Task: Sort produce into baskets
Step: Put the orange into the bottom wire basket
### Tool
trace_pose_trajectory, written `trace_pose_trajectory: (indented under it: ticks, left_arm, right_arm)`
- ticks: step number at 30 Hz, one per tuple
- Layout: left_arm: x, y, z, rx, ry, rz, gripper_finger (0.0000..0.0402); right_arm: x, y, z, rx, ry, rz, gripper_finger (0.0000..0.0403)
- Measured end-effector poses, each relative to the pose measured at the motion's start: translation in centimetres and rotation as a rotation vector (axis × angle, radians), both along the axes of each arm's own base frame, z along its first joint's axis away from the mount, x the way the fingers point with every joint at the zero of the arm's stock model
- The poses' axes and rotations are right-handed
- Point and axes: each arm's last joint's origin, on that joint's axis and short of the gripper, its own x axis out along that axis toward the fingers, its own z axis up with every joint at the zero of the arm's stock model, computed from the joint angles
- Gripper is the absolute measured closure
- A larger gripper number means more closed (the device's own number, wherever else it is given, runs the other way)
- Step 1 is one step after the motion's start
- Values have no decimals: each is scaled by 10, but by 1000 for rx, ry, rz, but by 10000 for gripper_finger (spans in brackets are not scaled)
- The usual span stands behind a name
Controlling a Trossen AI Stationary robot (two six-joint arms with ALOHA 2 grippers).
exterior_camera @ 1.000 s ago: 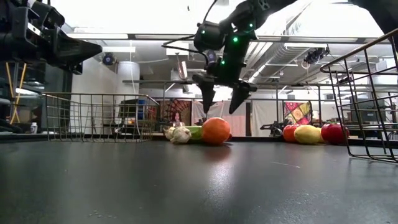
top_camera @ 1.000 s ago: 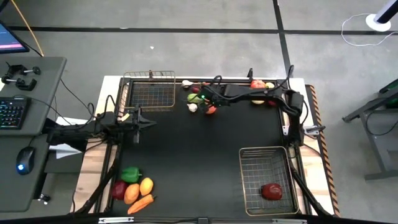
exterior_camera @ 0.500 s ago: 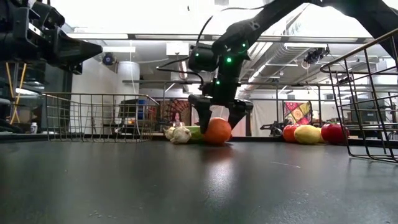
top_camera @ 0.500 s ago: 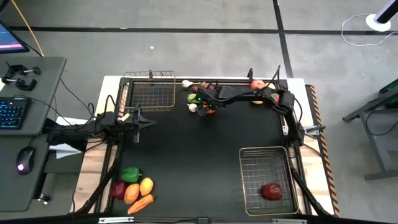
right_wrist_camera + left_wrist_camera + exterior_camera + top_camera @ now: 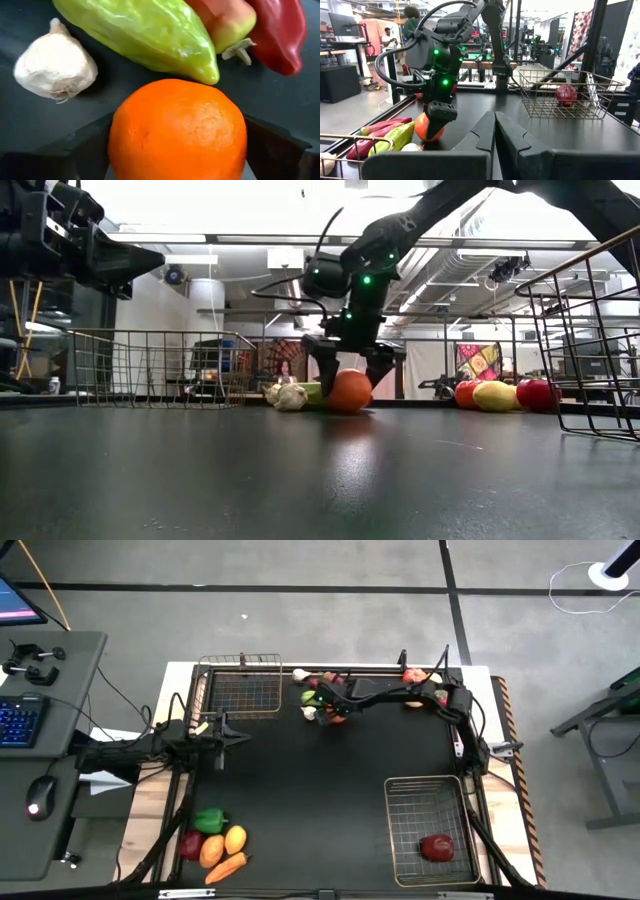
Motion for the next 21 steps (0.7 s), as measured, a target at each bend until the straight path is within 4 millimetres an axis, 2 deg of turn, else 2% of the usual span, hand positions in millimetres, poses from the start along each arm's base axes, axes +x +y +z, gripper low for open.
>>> trace_pose_trajectory:
  ticks: [3, 6, 10, 13, 16, 21]
  left_arm:
    - [0, 0, 0, 0, 0, 0, 401]
    - [0, 0, 0, 0, 0, 0, 401]
    - [0, 0, 0, 0, 0, 0, 401]
    - [0, 0, 0, 0, 0, 0, 401]
    - [0, 0, 0, 0, 0, 0, 401]
    - [0, 0, 0, 0, 0, 2, 401]
  right_arm:
    - [-2, 2, 1, 9, 21, 10, 88]
    - [-4, 14, 8, 24, 57, 85, 90]
    - [-16, 47, 41, 11, 113, 200, 90]
    - [-33, 84, 73, -26, 171, 275, 90]
    - [-55, 131, 103, -27, 190, 346, 90]
    - [-99, 208, 139, -5, 156, 405, 90]
